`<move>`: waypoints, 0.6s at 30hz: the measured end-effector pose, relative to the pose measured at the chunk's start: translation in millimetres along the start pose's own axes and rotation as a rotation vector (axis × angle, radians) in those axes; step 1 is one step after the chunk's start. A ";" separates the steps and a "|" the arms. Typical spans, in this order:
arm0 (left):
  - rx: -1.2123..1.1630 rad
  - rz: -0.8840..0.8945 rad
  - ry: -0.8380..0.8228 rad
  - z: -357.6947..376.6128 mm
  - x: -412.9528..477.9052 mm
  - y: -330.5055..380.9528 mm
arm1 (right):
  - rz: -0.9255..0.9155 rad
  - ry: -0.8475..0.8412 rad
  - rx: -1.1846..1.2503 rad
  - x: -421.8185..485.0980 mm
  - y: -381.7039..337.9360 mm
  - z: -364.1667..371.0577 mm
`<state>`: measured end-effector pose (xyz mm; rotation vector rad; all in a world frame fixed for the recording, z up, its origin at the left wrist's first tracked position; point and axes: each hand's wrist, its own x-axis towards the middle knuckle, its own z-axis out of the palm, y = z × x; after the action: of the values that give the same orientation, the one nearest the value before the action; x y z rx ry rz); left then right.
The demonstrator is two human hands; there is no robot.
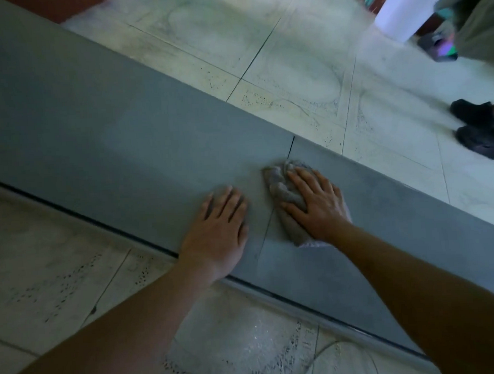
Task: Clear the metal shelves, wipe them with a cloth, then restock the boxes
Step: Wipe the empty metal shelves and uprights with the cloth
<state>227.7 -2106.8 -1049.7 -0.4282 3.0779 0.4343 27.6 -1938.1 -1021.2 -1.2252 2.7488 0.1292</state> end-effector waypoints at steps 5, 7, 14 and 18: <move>-0.053 -0.008 0.052 5.8 -3.1 -2.4 | 0.148 0.017 0.073 90.6 40.2 -11.1; -0.050 0.007 0.041 6.3 -1.5 -3.1 | 0.219 0.004 0.106 113.3 46.8 -13.6; -0.033 0.011 0.042 3.2 -3.8 -3.7 | 0.212 0.039 0.079 96.2 32.5 -4.7; -0.013 0.013 0.027 4.1 -2.0 -4.5 | 0.134 0.019 0.079 36.7 -1.4 -2.7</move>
<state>230.7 -2109.3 -1054.8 -0.4172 3.1072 0.4521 4.1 -1966.3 -1024.2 -1.0283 2.8220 0.0213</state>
